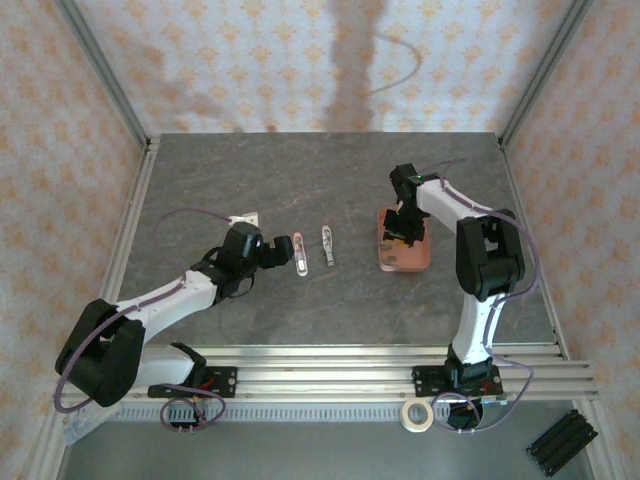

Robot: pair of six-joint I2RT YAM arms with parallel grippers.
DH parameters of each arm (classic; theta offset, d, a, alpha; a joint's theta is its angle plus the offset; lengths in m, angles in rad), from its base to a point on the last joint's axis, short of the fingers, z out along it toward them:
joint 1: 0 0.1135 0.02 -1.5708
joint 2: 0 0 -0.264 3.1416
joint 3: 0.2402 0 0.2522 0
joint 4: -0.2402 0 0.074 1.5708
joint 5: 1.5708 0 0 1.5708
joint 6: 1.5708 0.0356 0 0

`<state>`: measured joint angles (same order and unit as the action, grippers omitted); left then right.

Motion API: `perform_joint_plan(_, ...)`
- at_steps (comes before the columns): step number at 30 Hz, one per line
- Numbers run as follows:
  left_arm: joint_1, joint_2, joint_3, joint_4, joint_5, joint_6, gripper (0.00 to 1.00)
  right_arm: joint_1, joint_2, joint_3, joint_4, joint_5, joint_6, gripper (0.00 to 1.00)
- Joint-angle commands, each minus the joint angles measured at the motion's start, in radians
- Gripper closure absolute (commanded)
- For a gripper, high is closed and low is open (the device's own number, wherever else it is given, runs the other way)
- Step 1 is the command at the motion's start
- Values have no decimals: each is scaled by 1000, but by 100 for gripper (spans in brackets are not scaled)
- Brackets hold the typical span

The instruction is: Load the staples into the stapler

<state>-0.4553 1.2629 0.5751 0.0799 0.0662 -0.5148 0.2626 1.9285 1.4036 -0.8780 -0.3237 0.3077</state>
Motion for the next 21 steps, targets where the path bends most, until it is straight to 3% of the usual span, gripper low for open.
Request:
perform_joint_plan(1,9,-5,9,20,-27,15,2,-3,-10,-37,54,-31,170,65)
perform_joint_plan(10,9,11,14,24,-19,26,2,-3,-22,-81,125,-9,415,65)
perform_joint_plan(21,10,10,-1,35,-19,30,2,-4,-57,-165,187,-29,524,67)
